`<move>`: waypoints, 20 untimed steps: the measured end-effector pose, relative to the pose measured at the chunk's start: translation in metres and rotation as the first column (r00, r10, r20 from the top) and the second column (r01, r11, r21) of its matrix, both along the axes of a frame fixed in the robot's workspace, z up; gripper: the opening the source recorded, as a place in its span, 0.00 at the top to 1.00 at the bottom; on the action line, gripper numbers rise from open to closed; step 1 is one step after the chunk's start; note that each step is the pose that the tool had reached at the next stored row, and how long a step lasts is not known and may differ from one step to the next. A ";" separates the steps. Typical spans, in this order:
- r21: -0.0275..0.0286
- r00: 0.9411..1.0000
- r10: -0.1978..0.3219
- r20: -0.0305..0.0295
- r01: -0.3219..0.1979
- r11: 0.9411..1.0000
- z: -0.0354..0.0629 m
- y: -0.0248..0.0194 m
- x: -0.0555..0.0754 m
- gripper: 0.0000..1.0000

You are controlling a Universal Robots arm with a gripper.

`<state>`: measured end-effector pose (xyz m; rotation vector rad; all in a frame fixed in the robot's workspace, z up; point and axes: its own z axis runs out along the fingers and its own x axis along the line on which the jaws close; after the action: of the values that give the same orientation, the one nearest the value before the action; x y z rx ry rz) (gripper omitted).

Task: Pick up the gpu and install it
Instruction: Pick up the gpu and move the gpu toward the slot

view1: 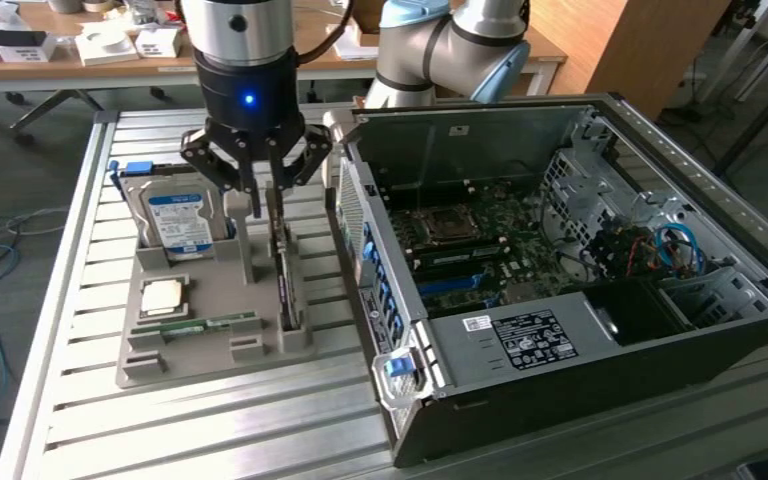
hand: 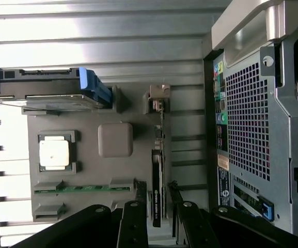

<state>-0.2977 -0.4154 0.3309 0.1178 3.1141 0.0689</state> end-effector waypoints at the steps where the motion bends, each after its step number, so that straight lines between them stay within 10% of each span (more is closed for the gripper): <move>1: 0.000 1.000 0.000 0.000 0.000 1.000 -0.0013 0.0000 0.000 0.70; 20: 0.000 1.000 0.000 0.000 0.000 1.000 -0.0100 -0.0007 0.000 0.63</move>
<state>-0.2976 -0.4161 0.3209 0.1175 3.1140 0.0691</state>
